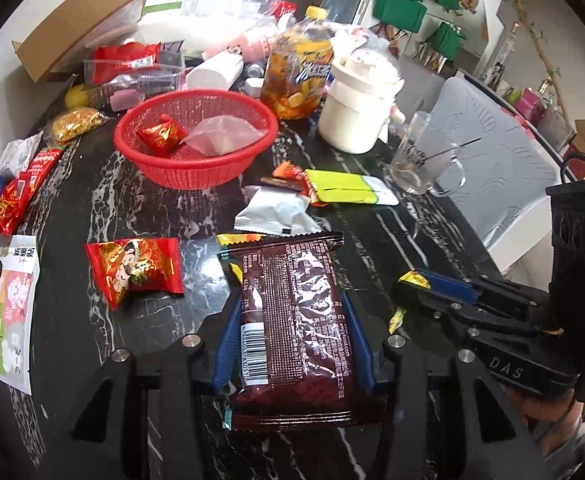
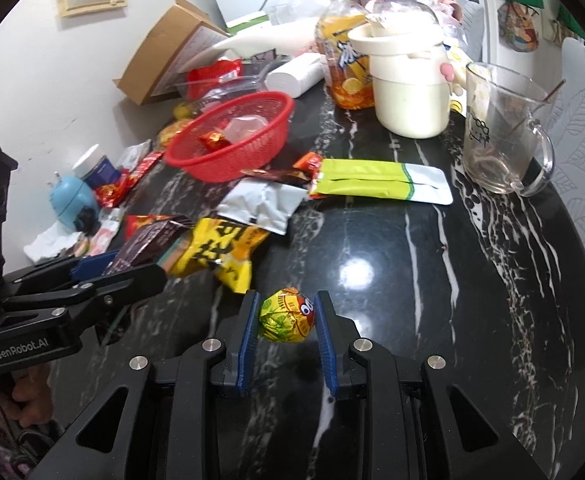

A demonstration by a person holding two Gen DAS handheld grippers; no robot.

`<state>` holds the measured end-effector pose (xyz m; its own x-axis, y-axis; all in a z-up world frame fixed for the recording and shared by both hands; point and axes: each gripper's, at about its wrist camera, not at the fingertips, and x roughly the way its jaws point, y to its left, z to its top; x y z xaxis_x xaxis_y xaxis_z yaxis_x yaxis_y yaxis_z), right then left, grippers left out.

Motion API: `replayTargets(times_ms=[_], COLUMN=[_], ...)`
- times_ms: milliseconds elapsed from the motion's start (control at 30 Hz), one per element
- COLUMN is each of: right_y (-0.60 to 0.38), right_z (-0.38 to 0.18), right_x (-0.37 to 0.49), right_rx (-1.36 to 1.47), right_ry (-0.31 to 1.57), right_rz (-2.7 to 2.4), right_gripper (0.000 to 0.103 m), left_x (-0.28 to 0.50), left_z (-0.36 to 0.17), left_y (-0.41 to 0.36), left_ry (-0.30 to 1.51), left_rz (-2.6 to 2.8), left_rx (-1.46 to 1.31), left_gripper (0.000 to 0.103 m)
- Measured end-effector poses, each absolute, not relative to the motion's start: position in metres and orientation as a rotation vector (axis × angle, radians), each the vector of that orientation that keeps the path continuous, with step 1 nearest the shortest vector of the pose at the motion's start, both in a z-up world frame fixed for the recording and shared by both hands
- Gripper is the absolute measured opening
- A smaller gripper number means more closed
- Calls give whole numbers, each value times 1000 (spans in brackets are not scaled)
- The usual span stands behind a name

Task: Organize snacks
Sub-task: 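Carry the chocolate bar and lollipop with both grippers over the red basket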

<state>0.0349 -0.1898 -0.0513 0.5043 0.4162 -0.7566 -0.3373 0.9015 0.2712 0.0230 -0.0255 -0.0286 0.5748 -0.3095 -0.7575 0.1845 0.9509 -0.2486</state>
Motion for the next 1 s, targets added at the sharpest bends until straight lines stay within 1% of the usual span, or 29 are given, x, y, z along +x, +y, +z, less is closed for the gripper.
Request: replayTargets(times_ms=[267, 567, 767, 1000], right_y=[-182, -172, -162, -150], right_z=[-26, 7, 32, 53], right_x=[19, 19, 32, 58], right_rx=[92, 63, 40, 18], right_ry=[873, 795, 733, 682], right_rz=[500, 538, 567, 594], right_gripper=[27, 27, 27, 27], left_x=[10, 4, 12, 36], left_z=[-8, 28, 49, 60], left_y=[-24, -13, -6, 6], left_ry=[849, 719, 654, 613], left_rz=[-301, -293, -284, -283], left_rx=[-145, -162, -159, -174], left_gripper=[47, 47, 47, 47])
